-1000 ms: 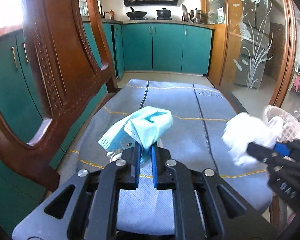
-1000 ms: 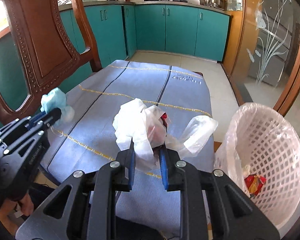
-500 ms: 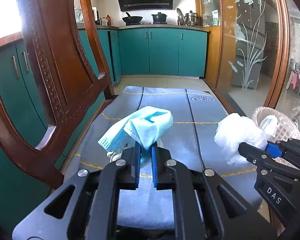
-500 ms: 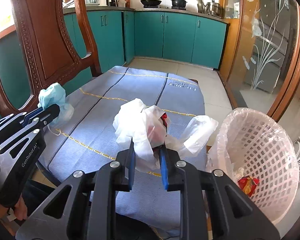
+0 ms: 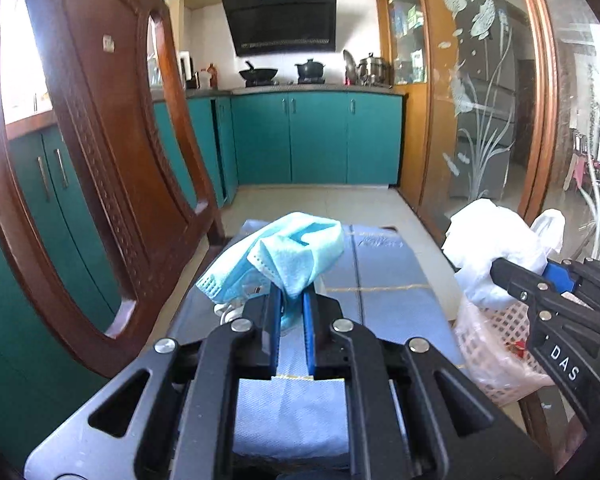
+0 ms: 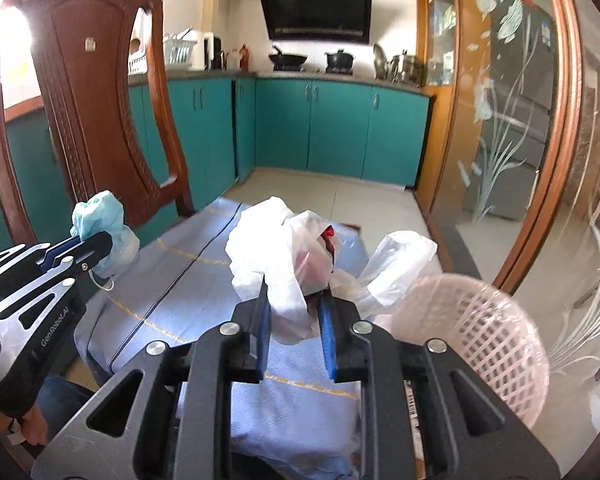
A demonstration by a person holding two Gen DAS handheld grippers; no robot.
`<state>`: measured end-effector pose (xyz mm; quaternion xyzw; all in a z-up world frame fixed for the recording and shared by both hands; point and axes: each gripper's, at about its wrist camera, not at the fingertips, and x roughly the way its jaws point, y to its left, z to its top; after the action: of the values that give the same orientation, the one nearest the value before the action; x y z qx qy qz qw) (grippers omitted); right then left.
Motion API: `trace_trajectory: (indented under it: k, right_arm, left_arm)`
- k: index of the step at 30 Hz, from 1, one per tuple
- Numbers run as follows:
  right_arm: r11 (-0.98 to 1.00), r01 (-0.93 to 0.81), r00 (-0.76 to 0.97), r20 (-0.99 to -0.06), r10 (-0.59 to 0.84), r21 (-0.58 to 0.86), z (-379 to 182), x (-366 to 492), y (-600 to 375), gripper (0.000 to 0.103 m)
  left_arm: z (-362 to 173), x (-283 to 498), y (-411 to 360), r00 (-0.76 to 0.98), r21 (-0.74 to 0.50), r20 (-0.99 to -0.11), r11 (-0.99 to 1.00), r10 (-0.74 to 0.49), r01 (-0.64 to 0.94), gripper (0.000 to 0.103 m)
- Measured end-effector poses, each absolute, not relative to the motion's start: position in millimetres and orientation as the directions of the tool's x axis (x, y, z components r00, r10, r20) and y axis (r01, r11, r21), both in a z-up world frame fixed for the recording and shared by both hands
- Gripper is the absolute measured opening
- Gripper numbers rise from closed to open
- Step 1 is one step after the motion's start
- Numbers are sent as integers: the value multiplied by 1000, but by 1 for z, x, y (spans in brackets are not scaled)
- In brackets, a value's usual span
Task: Collect trash
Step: 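Carry the blue mask and white plastic bag over the wastebasket with both tools, then open both tools to drop the mask and plastic bag into the wastebasket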
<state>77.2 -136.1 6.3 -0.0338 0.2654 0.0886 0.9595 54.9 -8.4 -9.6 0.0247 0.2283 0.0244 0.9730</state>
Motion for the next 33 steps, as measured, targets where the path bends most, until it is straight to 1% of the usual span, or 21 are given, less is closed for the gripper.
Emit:
trace_trajectory:
  k: [5,11,15,20,28,33]
  right_arm:
    - [992,-127,872,-480,99,-25,24,66,-169,22]
    - [1000,-16,888,-461,2,-26,31,56,-223,22]
    - [998,66,879,-472,-67,-19,25,48,-263,22]
    - [989,148,861,-492,-131,-4,13,35,-304,22]
    - [972,235,834,-520,-184,32,-7,21,-353,22]
    - [966,259,820,-534,-204,29,-16,17,-367,22]
  left_arm:
    - [5,49,-26,910,62,-414,998,15,11,11]
    - [7,52,-59,909,62,-413,994,-60,94,11]
    - [0,59,-90,892,59,-433,984,-129,170,11]
    - [-11,69,-151,863,85,-460,957,-208,276,11]
    - [-32,91,-225,820,112,-497,916,-284,385,11]
    - [-49,106,-250,787,101,-535,902,-306,420,11]
